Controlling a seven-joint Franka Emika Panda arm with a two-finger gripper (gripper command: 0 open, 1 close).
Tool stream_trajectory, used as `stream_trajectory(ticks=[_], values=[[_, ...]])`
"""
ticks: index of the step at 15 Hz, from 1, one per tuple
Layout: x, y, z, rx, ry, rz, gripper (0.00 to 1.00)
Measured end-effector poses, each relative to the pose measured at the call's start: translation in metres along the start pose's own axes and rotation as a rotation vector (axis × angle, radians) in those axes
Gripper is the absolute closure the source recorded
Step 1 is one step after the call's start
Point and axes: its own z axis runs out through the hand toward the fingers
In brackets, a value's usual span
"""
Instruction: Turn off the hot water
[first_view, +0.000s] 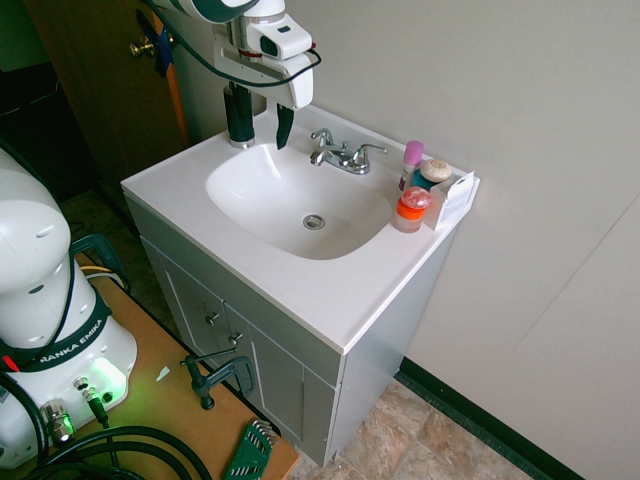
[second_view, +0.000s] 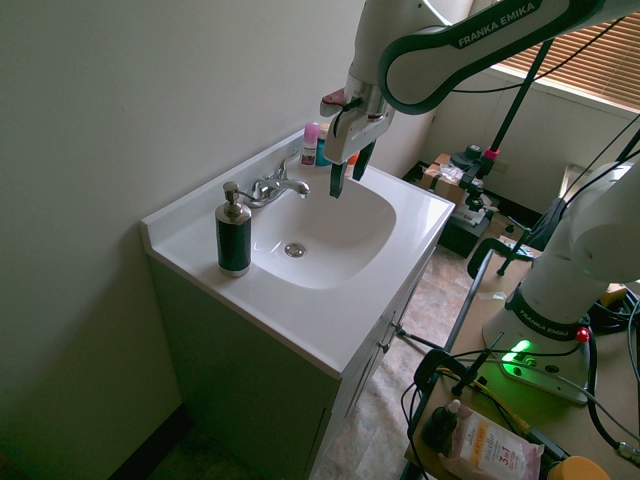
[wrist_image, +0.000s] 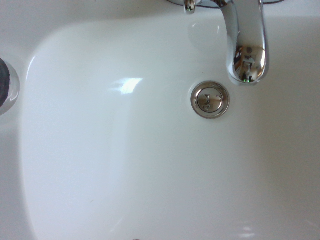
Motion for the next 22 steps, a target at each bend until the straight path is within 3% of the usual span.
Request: stream_trajectory(ticks=[5,15,18,22], values=[[0.004,-0.008,0.000,-0.031,0.062,0.039,0.00],[0.028,-0.088,0.041,-0.050,0.211,0.032,0.00],[0.064,-0.088,0.050,-0.083,0.309,0.101,0.00],[0.080,-0.087,0.057,-0.099,0.336,0.117,0.00]])
